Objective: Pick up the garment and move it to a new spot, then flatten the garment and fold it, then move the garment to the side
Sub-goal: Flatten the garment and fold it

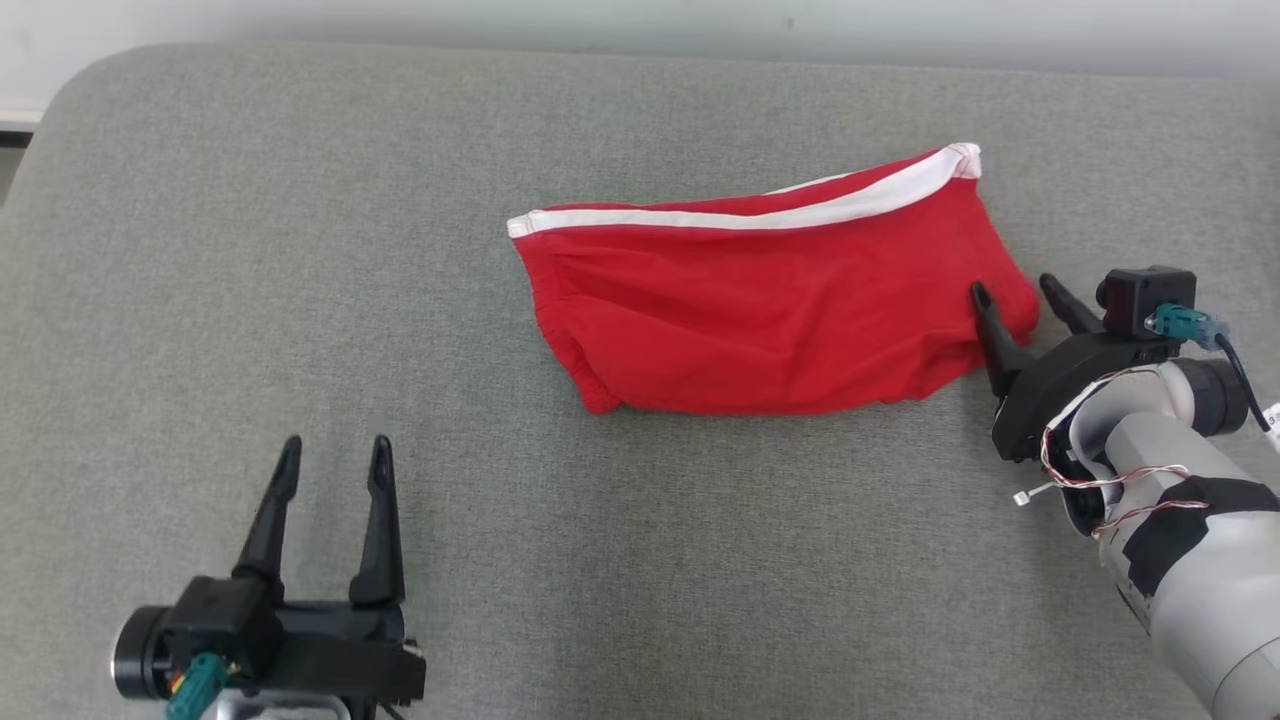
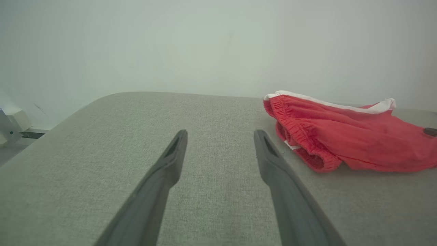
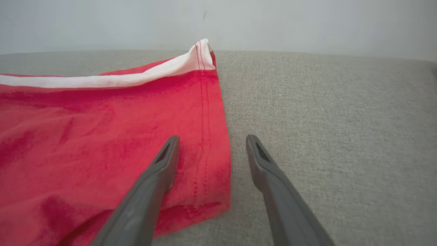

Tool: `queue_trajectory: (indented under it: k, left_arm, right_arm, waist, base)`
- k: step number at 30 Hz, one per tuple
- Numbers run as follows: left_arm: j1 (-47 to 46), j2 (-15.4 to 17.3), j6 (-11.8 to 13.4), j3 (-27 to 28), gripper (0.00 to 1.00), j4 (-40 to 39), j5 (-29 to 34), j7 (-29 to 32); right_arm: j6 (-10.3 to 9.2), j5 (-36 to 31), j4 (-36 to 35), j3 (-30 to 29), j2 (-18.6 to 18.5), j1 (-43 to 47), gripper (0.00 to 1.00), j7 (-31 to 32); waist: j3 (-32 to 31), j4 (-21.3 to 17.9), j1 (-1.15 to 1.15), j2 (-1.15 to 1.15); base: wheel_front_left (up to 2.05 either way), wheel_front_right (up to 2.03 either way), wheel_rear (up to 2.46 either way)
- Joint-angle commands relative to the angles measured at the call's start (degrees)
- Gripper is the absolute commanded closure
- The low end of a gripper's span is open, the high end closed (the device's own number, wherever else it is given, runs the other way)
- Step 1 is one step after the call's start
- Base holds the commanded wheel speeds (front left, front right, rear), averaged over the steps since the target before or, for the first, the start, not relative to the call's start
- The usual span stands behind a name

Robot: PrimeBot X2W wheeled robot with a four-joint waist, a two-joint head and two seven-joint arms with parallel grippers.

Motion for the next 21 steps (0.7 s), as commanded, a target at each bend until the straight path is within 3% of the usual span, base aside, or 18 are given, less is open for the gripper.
queue_trajectory:
  k: [1,6,7,8,9,21]
  left_arm:
    - [1.06,-0.45,-0.40,0.17,0.00,0.13,0.71,-0.18]
    - [1.87,-0.62,-0.61,1.16,0.00,0.63,1.59,-0.18]
    - [2.05,-0.64,-0.66,1.29,0.00,0.74,1.62,-0.18]
    - [2.31,-0.66,-0.69,1.32,0.00,0.88,1.38,-0.18]
    - [2.60,-0.67,-0.69,1.33,0.00,1.09,1.12,-0.18]
    - [6.07,-0.66,-0.17,1.19,0.00,2.49,0.46,-0.18]
  right_arm:
    - [-0.18,0.90,0.66,0.09,0.58,0.71,0.00,0.20]
    - [-0.18,1.98,3.01,0.87,1.84,1.01,0.00,3.13]
    - [-0.17,2.32,3.06,1.07,2.21,1.36,0.05,3.70]
    - [-0.17,2.50,2.94,1.35,2.37,1.66,0.71,4.03]
    - [-0.17,2.78,2.71,1.63,2.54,2.00,1.00,4.04]
    - [-0.18,8.05,-5.76,1.93,-0.88,9.40,1.00,0.10]
  waist:
    - [0.24,0.44,0.01,0.00]
    - [-0.01,0.82,0.01,0.00]
    - [-0.27,0.79,0.01,0.00]
    - [-0.55,0.72,0.01,0.00]
    - [-1.03,0.58,0.01,0.00]
    - [-7.33,-1.79,0.01,0.00]
  base:
    - [0.00,0.00,0.00]
    - [0.00,0.00,0.00]
    - [0.00,0.00,0.00]
    - [0.00,0.00,0.00]
    - [0.00,0.00,0.00]
    - [0.00,0.00,0.00]
